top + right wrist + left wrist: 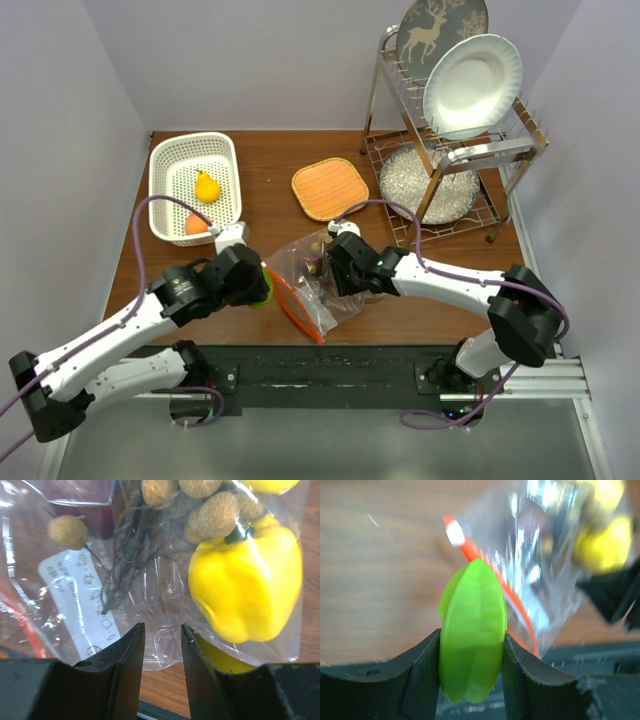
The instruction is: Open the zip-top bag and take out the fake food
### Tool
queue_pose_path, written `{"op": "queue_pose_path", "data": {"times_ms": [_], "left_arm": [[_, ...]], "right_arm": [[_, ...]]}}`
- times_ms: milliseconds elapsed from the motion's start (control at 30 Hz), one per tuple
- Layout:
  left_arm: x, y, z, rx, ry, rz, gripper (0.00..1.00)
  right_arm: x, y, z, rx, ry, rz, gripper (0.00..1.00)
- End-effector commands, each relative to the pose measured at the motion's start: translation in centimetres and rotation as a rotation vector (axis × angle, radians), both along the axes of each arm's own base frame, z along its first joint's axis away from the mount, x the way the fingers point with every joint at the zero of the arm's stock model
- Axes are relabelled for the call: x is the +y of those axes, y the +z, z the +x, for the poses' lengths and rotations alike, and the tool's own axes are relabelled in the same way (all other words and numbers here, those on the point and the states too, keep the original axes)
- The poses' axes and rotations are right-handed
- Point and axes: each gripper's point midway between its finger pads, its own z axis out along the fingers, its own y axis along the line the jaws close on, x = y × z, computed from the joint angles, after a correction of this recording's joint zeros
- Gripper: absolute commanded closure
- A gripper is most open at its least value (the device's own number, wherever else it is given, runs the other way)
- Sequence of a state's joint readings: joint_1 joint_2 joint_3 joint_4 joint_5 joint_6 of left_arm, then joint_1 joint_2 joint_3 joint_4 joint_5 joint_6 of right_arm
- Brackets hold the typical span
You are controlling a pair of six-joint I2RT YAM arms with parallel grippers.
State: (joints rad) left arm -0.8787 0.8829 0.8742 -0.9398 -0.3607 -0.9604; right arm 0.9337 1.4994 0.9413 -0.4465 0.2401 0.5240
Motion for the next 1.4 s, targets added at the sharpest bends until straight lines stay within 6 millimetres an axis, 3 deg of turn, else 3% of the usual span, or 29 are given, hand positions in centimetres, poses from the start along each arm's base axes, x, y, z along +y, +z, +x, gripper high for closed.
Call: {"op": "queue_pose_path", "data": {"times_ms": [0,67,133,167,233,267,300,367,400,500,567,600,700,833,867,933,967,1000,1033,1067,1100,1133,1167,1267,1367], "left_arm": [[4.6,5.5,5.0,-0.169,0.132,0.08,0.69],[4.9,6.7,8.1,-0.234,0.136,0.079,0.69],[6.1,6.1,11.4,-0.234,0.188,0.084,0.69],[6.0,7.0,13.6,-0.293,0.189,0.07,0.69],[6.9,5.8,16.7,-0.265,0.212,0.079,0.69],[7.3,6.9,18.3,-0.298,0.228,0.086,0.69],[8.4,5.8,19.8,-0.279,0.267,0.133,0.69],[9.5,6.4,21.9,-0.318,0.297,0.175,0.65],[10.8,4.8,22.9,-0.276,0.324,0.211,0.65],[12.2,2.4,24.8,-0.225,0.334,0.263,0.55],[12.6,0.9,25.6,-0.197,0.331,0.282,0.41],[12.9,0.5,25.8,-0.187,0.335,0.286,0.26],[12.4,0.3,26.4,-0.185,0.303,0.273,0.11],[11.8,1.6,25.6,-0.194,0.269,0.24,0.08],[11.5,2.9,25.0,-0.221,0.261,0.213,0.09],[10.2,2.3,23.0,-0.201,0.21,0.147,0.17],[9.9,3.6,21.9,-0.235,0.2,0.112,0.21],[8.8,3.5,20.9,-0.232,0.163,0.072,0.33],[8.4,2.0,19.3,-0.195,0.153,0.06,0.36],[7.4,2.8,17.9,-0.221,0.127,0.04,0.38],[7.0,2.4,16.9,-0.212,0.115,0.034,0.45],[6.7,0.7,15.3,-0.164,0.114,0.024,0.48],[5.5,1.1,14.0,-0.182,0.08,0.001,0.51],[3.9,-0.7,10.3,-0.148,0.055,-0.061,0.58],[3.6,-2.0,7.4,-0.127,0.071,-0.134,0.62]], "right_arm": [[1.1,3.0,0.9,-0.065,0.02,0.078,0.6],[1.1,3.5,0.9,-0.072,0.025,0.081,0.59],[1.0,3.9,0.9,-0.078,0.023,0.084,0.58],[0.9,4.3,0.8,-0.084,0.027,0.094,0.57],[0.9,4.5,0.6,-0.079,0.032,0.1,0.56],[0.8,4.8,0.5,-0.082,0.033,0.105,0.55],[0.8,5.1,0.4,-0.085,0.035,0.11,0.55],[0.4,5.6,0.2,-0.092,0.035,0.119,0.53],[0.2,5.7,0.1,-0.095,0.033,0.12,0.52],[-0.3,6.5,-0.1,-0.112,0.038,0.126,0.5],[-0.4,6.7,-0.3,-0.115,0.047,0.125,0.46],[-0.4,6.9,-0.3,-0.116,0.056,0.125,0.45],[-0.2,6.9,-0.4,-0.111,0.073,0.127,0.4],[0.2,6.7,-0.4,-0.106,0.081,0.133,0.36],[0.3,6.7,-0.5,-0.103,0.084,0.135,0.36],[0.7,6.8,-0.7,-0.105,0.096,0.144,0.36],[1.0,6.9,-0.7,-0.105,0.101,0.15,0.36],[1.3,7.0,-0.8,-0.109,0.11,0.152,0.36],[2.0,7.5,-1.3,-0.116,0.132,0.16,0.36],[2.5,7.3,-1.5,-0.116,0.146,0.153,0.36],[2.9,7.5,-1.7,-0.127,0.156,0.147,0.36],[4.0,8.0,-2.4,-0.138,0.187,0.149,0.36],[4.5,7.6,-2.7,-0.134,0.201,0.13,0.36],[6.2,6.7,-3.6,-0.13,0.248,0.09,0.36],[7.9,6.6,-4.5,-0.132,0.292,0.08,0.36]]}}
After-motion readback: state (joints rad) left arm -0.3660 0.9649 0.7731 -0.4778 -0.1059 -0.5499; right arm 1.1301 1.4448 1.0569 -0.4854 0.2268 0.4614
